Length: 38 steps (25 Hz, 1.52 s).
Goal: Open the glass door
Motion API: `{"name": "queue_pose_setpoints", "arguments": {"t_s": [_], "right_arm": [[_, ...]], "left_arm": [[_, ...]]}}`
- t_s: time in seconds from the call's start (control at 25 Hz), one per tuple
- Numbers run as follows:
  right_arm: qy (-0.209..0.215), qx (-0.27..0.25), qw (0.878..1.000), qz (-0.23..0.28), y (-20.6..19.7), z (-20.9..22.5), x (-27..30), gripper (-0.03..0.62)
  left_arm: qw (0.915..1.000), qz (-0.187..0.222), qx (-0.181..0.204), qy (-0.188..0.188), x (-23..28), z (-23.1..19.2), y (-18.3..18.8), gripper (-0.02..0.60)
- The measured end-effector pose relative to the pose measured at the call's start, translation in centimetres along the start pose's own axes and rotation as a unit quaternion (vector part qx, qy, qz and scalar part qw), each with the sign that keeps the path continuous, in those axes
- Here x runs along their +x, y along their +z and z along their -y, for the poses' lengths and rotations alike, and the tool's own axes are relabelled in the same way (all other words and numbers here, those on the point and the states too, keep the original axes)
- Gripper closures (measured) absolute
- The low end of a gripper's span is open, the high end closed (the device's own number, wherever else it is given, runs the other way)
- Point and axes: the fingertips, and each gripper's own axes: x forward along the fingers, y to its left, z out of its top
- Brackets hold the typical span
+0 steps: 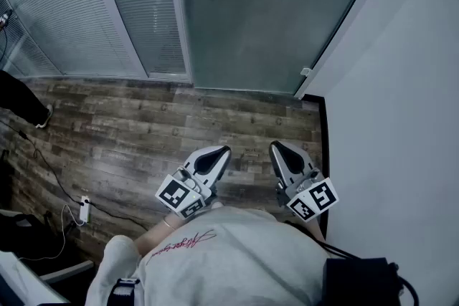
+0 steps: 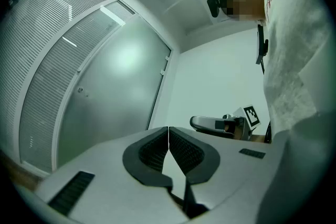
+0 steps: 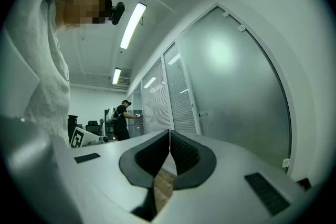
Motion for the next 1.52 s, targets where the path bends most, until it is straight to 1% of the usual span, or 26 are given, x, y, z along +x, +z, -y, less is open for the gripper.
{"name": "queue_pose_setpoints", "arguments": {"t_s": [0.44,0.52,0.64,0.72,0.88,1.0,1.12,1.28,1.44,1.52], "right_arm": [[0.011,-0.005,1.000,-0.006,0.2,-1.2,1.3,0.572],[0.014,-0.017,1.000,-0.001,0.6,-1.4,1.4,0.572],[0.006,-0.041,0.999,0.001,0.8,-1.5,1.5,0.572],[0.003,-0.029,1.000,0.004,0.7,-1.4,1.4,0.572],[0.002,0.016,1.000,0.013,0.3,-1.0,0.8,0.572],[0.000,0.032,0.999,0.017,0.1,-0.2,0.9,0.572],[0.011,0.035,0.999,0.015,-0.1,0.2,1.3,0.572],[0.022,0.033,0.999,0.010,-0.3,0.5,2.7,0.572],[0.033,0.045,0.998,0.011,-0.4,1.7,5.2,0.572],[0.040,0.035,0.999,0.011,-0.2,2.2,6.6,0.572]], "left_arm": [[1.0000,0.001,0.008,0.001,-0.5,-0.4,0.8,0.563],[1.0000,0.002,0.009,0.003,-0.6,-0.5,0.9,0.563],[1.0000,0.001,0.006,0.005,-0.6,-0.7,0.8,0.563],[1.0000,0.001,0.005,0.005,-0.5,-0.7,0.8,0.563],[1.0000,-0.003,0.006,0.006,-0.9,-0.5,0.6,0.563],[0.9999,-0.003,0.005,0.014,-0.9,-1.1,0.3,0.563],[0.9997,0.000,0.008,0.023,-0.4,-1.7,0.3,0.563],[0.9994,-0.001,0.020,0.030,-0.2,-2.7,0.8,0.563],[0.9986,-0.002,0.027,0.045,0.5,-5.0,1.2,0.563],[0.9982,0.000,0.032,0.052,1.0,-6.2,1.4,0.563]]}}
